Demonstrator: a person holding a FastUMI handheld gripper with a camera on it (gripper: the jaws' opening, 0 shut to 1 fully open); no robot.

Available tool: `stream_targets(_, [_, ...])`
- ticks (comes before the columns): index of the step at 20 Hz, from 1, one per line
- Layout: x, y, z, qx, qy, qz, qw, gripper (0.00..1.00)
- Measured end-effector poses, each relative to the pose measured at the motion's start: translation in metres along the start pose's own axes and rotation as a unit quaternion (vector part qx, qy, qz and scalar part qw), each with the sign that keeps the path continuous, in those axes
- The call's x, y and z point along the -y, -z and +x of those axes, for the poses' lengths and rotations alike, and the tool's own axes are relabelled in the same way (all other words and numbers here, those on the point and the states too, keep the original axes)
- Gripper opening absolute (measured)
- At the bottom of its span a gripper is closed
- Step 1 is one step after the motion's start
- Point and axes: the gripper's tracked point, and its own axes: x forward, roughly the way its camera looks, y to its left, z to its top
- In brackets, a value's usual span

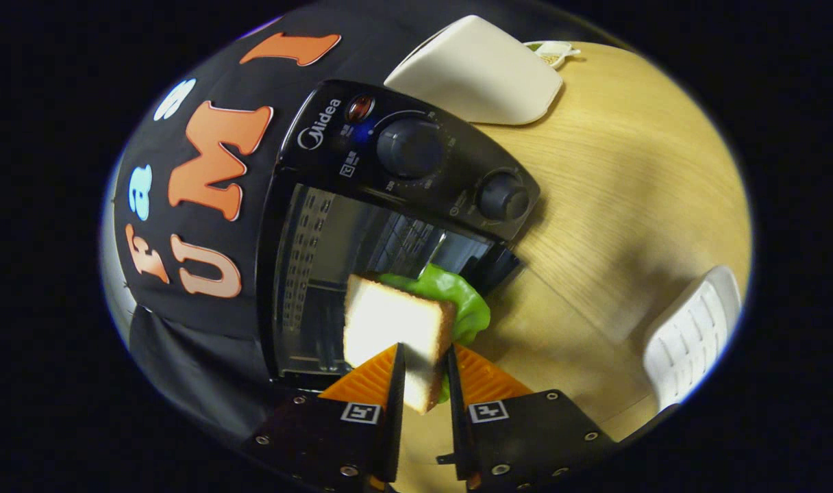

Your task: Open the toaster oven, put the food inside, and close the toaster oven door.

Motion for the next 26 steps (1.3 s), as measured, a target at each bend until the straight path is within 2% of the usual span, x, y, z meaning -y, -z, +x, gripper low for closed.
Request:
stream_targets(2, [-0.015,0.003,0.008,0.004,-0.012,0.02,1.0,0.22])
stream_targets(5, [-0.032,0.006,0.022,0.01,-0.018,0.05,0.999,0.17])
stream_targets(15, [-0.056,-0.009,0.058,0.076,-0.008,0.098,0.992,0.16])
stream_targets(20, [-0.062,0.002,0.064,0.09,-0.002,0.088,0.992,0.16])
stream_targets(23, [-0.061,-0.003,0.052,0.119,0.016,0.059,0.991,0.23])
stream_targets(24, [-0.062,-0.003,0.05,0.121,0.014,0.055,0.991,0.37])
stream_targets(25, [-0.062,-0.001,0.046,0.115,0.017,0.055,0.992,0.42])
stream_targets(26, [-0.063,0.003,0.043,0.112,0.02,0.053,0.992,0.53])
